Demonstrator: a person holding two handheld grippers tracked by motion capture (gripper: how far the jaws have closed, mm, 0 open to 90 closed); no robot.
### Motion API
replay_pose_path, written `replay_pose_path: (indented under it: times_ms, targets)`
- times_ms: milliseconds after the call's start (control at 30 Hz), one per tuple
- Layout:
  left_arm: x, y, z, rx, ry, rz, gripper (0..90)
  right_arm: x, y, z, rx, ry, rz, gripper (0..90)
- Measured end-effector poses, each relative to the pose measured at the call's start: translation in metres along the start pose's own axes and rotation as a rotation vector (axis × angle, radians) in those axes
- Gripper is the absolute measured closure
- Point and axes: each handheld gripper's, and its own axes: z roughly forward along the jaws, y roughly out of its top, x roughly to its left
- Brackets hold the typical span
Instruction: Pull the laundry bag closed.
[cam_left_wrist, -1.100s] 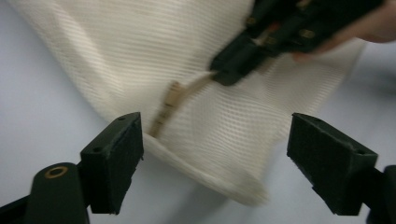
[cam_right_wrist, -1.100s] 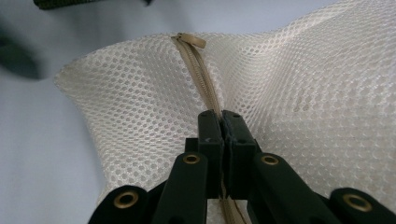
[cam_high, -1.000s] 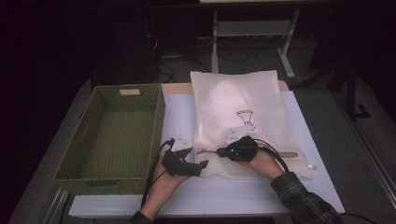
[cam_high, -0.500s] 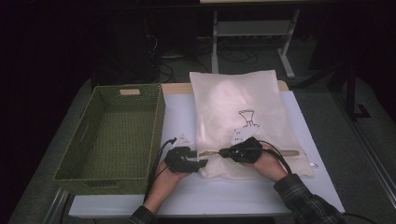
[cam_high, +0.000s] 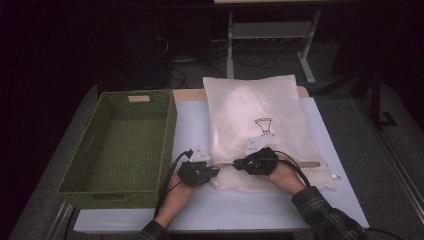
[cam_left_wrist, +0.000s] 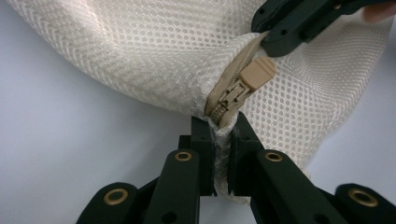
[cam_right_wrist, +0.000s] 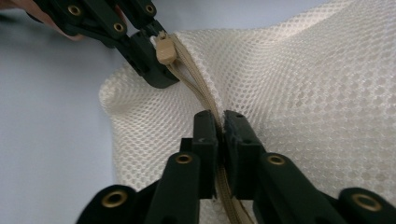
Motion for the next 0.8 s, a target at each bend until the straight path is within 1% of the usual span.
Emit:
replay_pose_path:
  times_ms: [33, 67, 133, 200, 233, 267, 300, 467, 533, 700, 800]
  targets:
    - [-0.001, -0.001, -0.001, 0.001, 0.014, 0.01, 83.5, 0.003, 0.003, -0.005, -0.016, 0.0, 0.001, 75.7]
    - [-0.001, -0.001, -0.002, 0.005, 0.024, 0.022, 83.5, 0.003, 0.003, -0.005, -0.016, 0.0, 0.001, 75.7]
    - [-0.002, -0.003, -0.003, -0.009, 0.038, 0.024, 83.6, 0.007, 0.006, -0.01, -0.041, 0.009, 0.004, 74.1]
    - [-0.005, -0.004, -0.005, -0.023, 0.056, 0.045, 83.6, 0.011, 0.01, -0.012, -0.059, 0.041, 0.022, 73.6]
    - [-0.007, -0.004, -0.006, -0.021, 0.071, 0.066, 83.6, 0.013, 0.011, -0.012, -0.064, 0.052, 0.023, 73.3]
    - [-0.009, -0.004, -0.007, -0.02, 0.08, 0.081, 83.7, 0.016, 0.013, -0.01, -0.063, 0.062, 0.024, 73.1]
    - [-0.01, -0.004, -0.007, -0.018, 0.084, 0.086, 83.7, 0.019, 0.015, -0.008, -0.057, 0.066, 0.021, 73.0]
    - [-0.011, -0.006, -0.007, -0.016, 0.086, 0.088, 83.6, 0.023, 0.021, 0.005, -0.049, 0.091, 0.023, 71.4]
    - [-0.011, -0.006, -0.006, -0.015, 0.089, 0.09, 83.6, 0.024, 0.024, 0.009, -0.046, 0.092, 0.019, 71.2]
    - [-0.011, -0.007, -0.006, -0.011, 0.096, 0.097, 83.6, 0.022, 0.03, 0.016, -0.06, 0.098, 0.019, 72.2]
    - [-0.011, -0.007, -0.006, -0.011, 0.098, 0.092, 83.6, 0.023, 0.033, 0.021, -0.052, 0.097, 0.009, 73.6]
